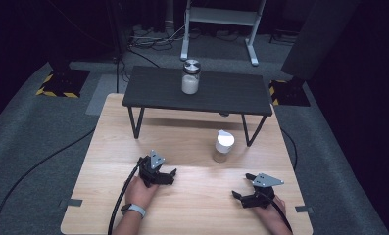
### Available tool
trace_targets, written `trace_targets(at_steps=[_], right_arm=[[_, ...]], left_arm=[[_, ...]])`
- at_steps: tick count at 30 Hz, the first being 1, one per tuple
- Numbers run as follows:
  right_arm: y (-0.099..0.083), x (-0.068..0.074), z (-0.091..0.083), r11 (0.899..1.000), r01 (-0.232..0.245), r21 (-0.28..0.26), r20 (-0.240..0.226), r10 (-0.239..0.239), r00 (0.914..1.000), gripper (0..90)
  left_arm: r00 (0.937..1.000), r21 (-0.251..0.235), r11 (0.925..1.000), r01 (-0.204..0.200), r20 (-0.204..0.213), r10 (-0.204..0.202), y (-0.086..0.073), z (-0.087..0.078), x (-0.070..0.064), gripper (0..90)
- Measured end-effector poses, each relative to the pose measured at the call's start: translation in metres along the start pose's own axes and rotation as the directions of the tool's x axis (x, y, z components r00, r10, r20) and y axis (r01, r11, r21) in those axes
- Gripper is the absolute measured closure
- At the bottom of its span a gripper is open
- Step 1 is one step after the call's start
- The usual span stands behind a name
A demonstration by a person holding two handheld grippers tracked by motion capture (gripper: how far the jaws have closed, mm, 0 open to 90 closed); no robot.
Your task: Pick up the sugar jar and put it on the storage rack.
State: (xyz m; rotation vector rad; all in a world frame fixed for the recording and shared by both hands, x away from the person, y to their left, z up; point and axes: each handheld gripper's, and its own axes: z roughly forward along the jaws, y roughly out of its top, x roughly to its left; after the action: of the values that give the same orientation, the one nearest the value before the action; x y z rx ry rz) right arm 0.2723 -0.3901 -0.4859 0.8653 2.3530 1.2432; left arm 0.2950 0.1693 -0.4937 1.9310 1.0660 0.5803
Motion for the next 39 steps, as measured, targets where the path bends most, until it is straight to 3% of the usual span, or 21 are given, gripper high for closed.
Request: trace_targets(at_steps=[39], right_arm=[[0.0003,-0.0001,0.0003,1.000,0.001,0.000,-0.001,-0.001,1.0000,5.5]], left_arm=[[1.0000,0.000,1.0000,0.000,0.000,0.000,0.0000,0.0000,0.0000,0.5]])
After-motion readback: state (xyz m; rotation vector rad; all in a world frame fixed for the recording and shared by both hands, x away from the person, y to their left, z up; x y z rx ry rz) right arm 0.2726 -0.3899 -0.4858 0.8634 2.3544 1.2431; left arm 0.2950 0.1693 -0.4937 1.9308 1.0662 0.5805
